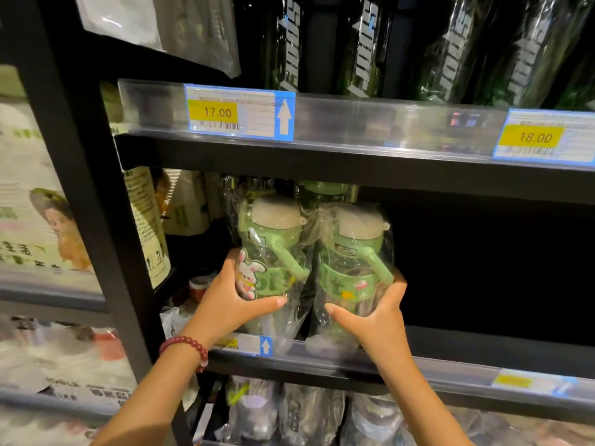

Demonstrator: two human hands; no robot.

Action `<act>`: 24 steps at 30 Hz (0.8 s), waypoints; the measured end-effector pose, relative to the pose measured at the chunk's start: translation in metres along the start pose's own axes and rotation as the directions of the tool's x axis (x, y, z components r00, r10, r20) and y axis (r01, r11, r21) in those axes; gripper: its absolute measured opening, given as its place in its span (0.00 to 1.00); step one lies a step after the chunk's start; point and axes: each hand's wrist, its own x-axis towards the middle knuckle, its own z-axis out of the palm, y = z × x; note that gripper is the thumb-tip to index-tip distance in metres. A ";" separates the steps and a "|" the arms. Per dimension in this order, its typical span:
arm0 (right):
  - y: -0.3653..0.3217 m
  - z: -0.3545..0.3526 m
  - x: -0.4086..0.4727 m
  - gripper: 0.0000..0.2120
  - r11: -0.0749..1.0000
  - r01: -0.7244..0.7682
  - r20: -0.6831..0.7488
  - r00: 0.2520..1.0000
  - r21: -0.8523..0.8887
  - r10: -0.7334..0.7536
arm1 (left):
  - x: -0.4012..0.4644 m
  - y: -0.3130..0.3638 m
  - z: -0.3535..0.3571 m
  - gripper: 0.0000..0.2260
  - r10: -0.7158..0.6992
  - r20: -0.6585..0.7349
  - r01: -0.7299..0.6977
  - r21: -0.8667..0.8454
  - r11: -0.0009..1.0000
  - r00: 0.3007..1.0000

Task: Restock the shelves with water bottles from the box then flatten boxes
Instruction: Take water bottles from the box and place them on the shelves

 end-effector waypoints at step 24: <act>-0.007 0.026 -0.004 0.40 0.955 0.044 0.078 0.997 -0.292 -0.022 | -0.009 -0.024 -0.009 0.31 0.058 -0.132 -0.035 0.172 0.985 0.990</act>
